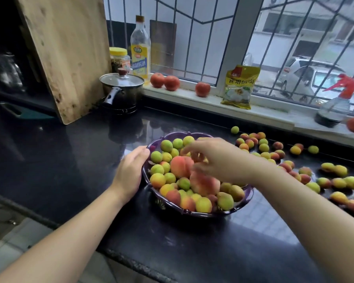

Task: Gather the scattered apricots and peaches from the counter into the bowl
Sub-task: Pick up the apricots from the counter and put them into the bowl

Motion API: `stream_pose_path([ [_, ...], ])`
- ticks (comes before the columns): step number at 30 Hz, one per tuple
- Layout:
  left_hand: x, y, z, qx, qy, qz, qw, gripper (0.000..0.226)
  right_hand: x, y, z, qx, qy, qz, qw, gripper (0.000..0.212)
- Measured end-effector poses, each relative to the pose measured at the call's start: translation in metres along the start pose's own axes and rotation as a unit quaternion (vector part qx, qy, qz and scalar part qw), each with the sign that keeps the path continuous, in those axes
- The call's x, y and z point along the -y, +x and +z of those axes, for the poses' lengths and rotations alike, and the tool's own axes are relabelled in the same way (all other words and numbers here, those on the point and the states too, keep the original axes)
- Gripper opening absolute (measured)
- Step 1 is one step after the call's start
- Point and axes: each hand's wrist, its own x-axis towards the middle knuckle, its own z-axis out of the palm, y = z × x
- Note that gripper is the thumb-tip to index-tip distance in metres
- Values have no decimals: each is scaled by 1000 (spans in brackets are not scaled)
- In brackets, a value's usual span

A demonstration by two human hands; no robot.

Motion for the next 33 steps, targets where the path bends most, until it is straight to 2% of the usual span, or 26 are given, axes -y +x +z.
stream_pose_path([
  [2, 2, 2, 1, 2, -11, 0, 1000, 39, -43, 14, -11, -93, 45, 80, 991, 27],
  [4, 6, 6, 0, 6, -16, -1, 1000, 36, -96, 35, -15, -139, 43, 170, 975, 25],
  [7, 10, 10, -2, 5, -16, 4, 1000, 39, -161, 61, -4, -89, -47, 269, 958, 35],
  [12, 11, 10, -3, 5, -12, 13, 1000, 40, -216, 96, 21, 10, -130, 308, 943, 56],
  [16, 11, 10, -3, 5, -5, 21, 1000, 39, -232, 110, 34, 23, -114, 331, 936, 44],
  [21, 12, 10, -4, -6, 1, 21, 1000, 40, -222, 111, 34, -48, -104, 306, 945, 36],
  [23, 12, 10, -4, -2, 9, 23, 1000, 40, -208, 106, 27, -110, -53, 286, 950, 36],
  [26, 11, 11, -3, 0, 12, 24, 1000, 38, -178, 91, 5, -223, 43, 209, 951, 24],
  [28, 11, 11, -3, -3, 15, 21, 1000, 38, -149, 73, -11, -261, 107, 158, 946, 15],
  [31, 9, 10, -3, -9, 24, 13, 1000, 40, -102, 42, -23, -209, 233, 88, 946, 13],
  [33, 7, 8, -4, -9, 29, 10, 999, 42, -74, 23, -24, -145, 222, 47, 963, 22],
])
